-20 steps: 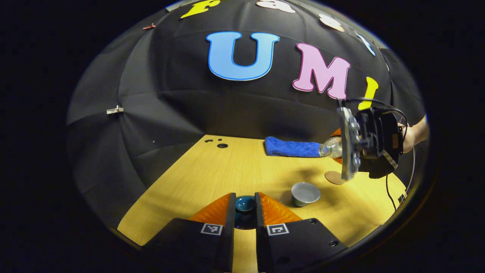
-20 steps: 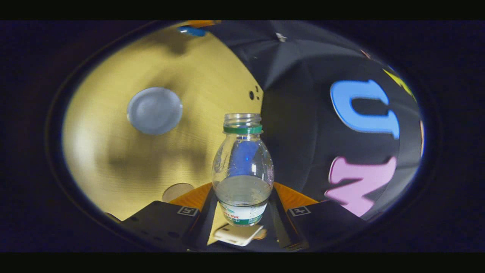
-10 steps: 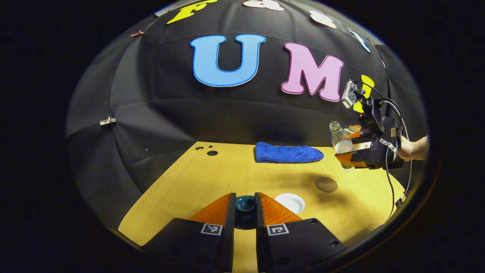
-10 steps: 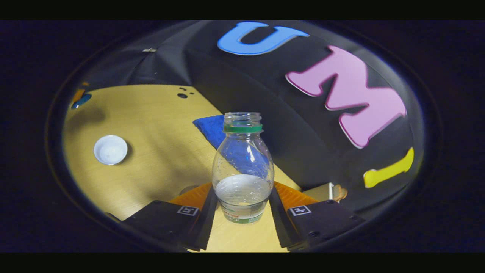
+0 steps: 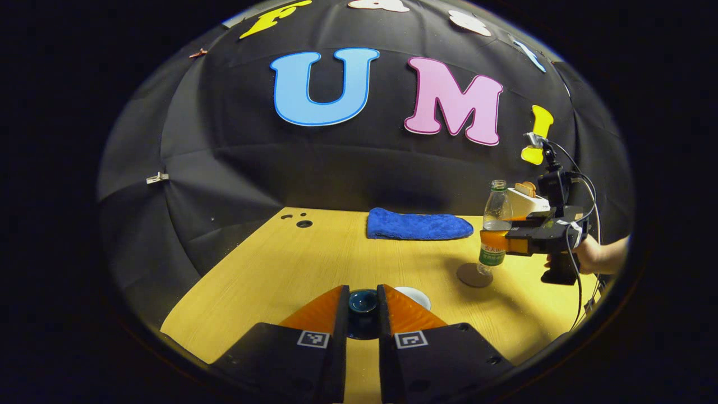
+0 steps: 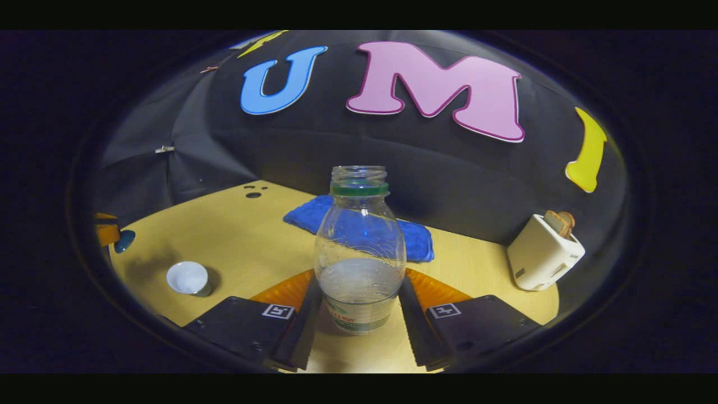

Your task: Open the teacup lid with one hand, grasp the water bottle and pour water into the teacup with the other hand; after pouring, place the water bottle on the coaster and then close the teacup lid.

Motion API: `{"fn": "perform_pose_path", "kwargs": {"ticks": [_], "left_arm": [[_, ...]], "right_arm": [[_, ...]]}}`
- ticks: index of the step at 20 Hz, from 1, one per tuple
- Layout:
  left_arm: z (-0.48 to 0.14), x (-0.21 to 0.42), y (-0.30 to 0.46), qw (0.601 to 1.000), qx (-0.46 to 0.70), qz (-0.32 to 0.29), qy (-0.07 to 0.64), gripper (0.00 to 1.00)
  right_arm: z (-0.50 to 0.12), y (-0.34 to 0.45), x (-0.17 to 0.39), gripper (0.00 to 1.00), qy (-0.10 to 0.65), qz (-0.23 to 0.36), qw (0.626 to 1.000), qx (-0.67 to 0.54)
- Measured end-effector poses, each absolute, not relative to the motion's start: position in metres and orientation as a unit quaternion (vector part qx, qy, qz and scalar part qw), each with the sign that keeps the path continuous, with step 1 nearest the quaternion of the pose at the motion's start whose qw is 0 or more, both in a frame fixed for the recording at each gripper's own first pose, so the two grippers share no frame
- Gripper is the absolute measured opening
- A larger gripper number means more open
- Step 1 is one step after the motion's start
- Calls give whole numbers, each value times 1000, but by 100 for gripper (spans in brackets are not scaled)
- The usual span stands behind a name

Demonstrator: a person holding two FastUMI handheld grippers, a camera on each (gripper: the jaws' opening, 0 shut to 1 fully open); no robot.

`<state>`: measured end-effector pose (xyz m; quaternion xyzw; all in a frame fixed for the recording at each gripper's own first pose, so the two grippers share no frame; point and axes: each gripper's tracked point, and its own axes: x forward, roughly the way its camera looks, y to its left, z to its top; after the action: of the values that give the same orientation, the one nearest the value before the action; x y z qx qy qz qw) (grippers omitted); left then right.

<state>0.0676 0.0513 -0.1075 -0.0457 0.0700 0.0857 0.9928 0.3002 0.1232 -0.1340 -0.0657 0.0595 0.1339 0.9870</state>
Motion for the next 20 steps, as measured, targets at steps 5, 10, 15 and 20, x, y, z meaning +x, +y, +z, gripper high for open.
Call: {"fn": "perform_pose_path", "kwargs": {"ticks": [5,10,15,20], "left_arm": [[-94,78,48,992,-63,92,51,28],[-90,84,44,992,-68,96,46,24],[-82,92,31,993,-63,88,45,24],[-89,112,22,993,-59,81,63,28]], "right_arm": [[-142,124,308,72,32,133,990,-41],[-144,125,305,76,28,133,990,-25],[-155,126,300,80,52,135,989,-34],[-156,131,293,100,57,152,986,-41]]}}
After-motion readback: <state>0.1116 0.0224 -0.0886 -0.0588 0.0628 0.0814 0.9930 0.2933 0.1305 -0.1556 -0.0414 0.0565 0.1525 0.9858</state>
